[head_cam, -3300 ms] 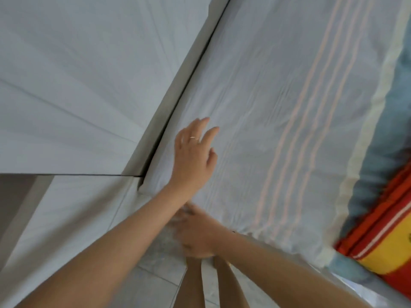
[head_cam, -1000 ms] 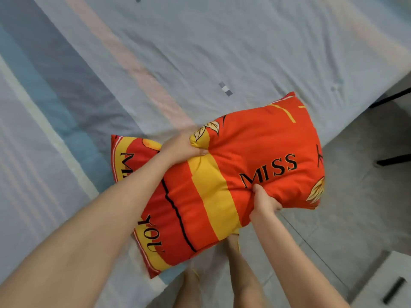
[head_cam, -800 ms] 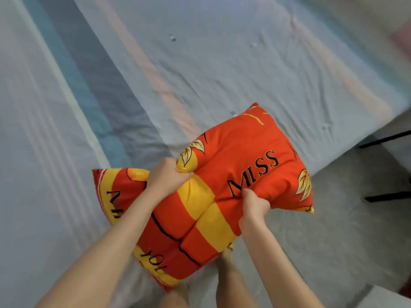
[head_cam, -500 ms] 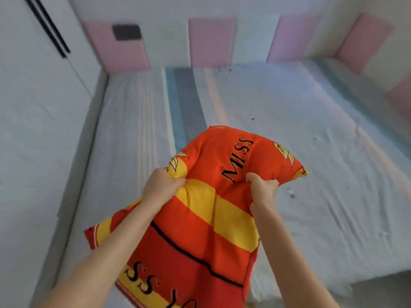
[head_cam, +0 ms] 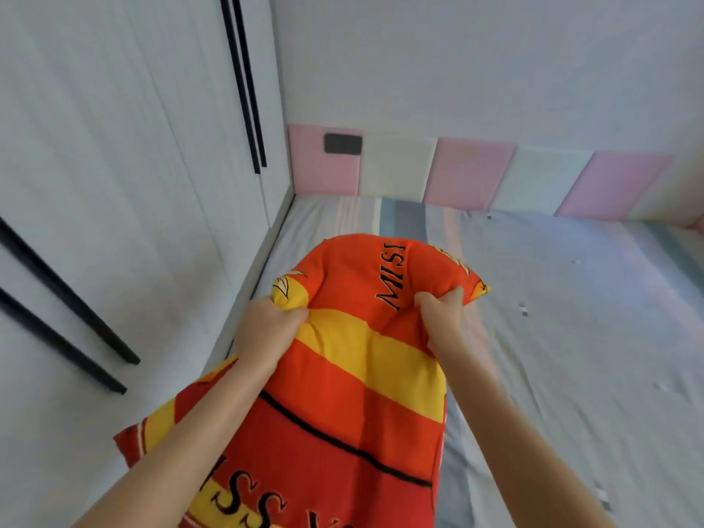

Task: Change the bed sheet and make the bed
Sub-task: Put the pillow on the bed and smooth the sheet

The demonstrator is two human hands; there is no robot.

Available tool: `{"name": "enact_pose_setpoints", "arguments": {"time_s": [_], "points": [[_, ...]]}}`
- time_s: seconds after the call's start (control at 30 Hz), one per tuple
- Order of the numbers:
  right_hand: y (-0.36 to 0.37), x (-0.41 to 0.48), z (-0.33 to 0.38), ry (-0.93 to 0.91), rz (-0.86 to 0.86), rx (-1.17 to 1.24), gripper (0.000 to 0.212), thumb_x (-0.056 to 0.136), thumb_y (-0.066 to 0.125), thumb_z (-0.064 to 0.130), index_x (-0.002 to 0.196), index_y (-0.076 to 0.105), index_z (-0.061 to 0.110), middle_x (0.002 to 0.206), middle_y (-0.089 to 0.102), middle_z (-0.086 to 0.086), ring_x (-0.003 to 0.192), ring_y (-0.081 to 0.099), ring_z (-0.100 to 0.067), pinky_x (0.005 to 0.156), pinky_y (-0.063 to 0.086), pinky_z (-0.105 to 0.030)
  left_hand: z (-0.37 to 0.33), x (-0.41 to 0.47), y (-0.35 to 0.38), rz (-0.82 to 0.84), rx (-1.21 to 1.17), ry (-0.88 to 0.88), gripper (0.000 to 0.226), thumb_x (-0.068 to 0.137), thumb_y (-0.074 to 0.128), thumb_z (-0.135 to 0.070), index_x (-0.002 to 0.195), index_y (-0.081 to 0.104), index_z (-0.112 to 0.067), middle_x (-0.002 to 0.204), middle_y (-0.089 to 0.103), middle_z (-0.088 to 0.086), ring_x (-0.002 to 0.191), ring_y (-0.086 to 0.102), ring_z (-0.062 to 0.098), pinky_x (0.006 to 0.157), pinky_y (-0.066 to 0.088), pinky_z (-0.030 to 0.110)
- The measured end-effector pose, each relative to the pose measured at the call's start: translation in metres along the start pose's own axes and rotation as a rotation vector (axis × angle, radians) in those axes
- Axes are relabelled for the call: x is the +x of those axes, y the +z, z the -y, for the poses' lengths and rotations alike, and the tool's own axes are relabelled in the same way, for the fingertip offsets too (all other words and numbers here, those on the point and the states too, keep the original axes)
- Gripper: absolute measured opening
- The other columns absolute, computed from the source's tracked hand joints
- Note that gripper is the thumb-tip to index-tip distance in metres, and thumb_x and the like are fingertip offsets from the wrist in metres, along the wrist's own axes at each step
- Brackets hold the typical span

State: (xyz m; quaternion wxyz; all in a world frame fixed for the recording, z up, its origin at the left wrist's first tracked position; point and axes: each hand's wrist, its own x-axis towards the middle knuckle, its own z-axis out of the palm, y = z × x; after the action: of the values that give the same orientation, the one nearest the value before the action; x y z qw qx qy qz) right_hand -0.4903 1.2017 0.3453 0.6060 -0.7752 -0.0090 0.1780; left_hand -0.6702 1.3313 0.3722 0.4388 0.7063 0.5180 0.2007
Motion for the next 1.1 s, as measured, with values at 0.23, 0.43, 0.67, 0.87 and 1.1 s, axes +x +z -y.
{"name": "enact_pose_setpoints", "arguments": {"time_s": [0.23,0.43,0.67,0.87,1.1], "points": [[0.066,0.116,0.062,-0.354,0.205,-0.116,0.046,0.084,0.048,-0.004,0.116,0.032,0.025,0.106,0.057,-0.011,0.084,0.057,-0.025,0.067,0.051,-0.033,-0.022,0.106,0.047,-0.301,-0.109,0.142,0.030,0.085,0.065,-0.026,0.061,0.053,-0.014,0.060,0.052,-0.003,0.057,0.051,0.016,0.049,0.029,0.019],[0.135,0.240,0.087,-0.516,0.186,-0.589,0.079,0.096,0.053,0.024,0.153,-0.002,0.016,0.160,0.006,-0.008,0.146,0.007,-0.028,0.116,0.012,-0.050,-0.035,0.247,0.088,0.009,0.072,0.235,0.065,0.090,0.054,-0.048,0.137,0.041,-0.006,0.140,0.047,0.013,0.131,0.041,0.030,0.102,0.035,0.040],[0.115,0.256,-0.035,-0.670,0.483,-1.713,0.078,0.095,0.041,0.015,0.151,-0.012,0.027,0.159,-0.017,-0.002,0.146,-0.015,-0.026,0.115,-0.003,-0.055,0.074,0.222,0.153,0.768,1.009,0.075,0.084,0.095,0.034,-0.058,0.148,0.014,0.004,0.156,0.011,0.022,0.145,0.014,0.032,0.116,0.019,0.041],[0.044,0.215,-0.160,-0.411,0.688,-1.815,0.076,0.095,0.042,0.018,0.152,-0.007,0.027,0.160,-0.015,0.000,0.147,-0.011,-0.025,0.116,-0.002,-0.050,0.171,0.156,0.198,1.039,1.048,-0.072,0.077,0.098,0.037,-0.050,0.151,0.005,-0.005,0.158,0.002,0.018,0.147,0.002,0.030,0.118,0.013,0.041],[-0.056,0.162,-0.285,0.044,0.777,-1.592,0.072,0.099,0.042,0.032,0.153,-0.005,0.023,0.160,-0.010,0.000,0.148,-0.008,-0.024,0.117,0.003,-0.050,0.240,0.083,0.270,1.011,0.876,0.022,0.080,0.092,0.053,-0.046,0.152,0.005,-0.024,0.159,-0.016,0.004,0.146,-0.015,0.024,0.114,0.001,0.058]]}}
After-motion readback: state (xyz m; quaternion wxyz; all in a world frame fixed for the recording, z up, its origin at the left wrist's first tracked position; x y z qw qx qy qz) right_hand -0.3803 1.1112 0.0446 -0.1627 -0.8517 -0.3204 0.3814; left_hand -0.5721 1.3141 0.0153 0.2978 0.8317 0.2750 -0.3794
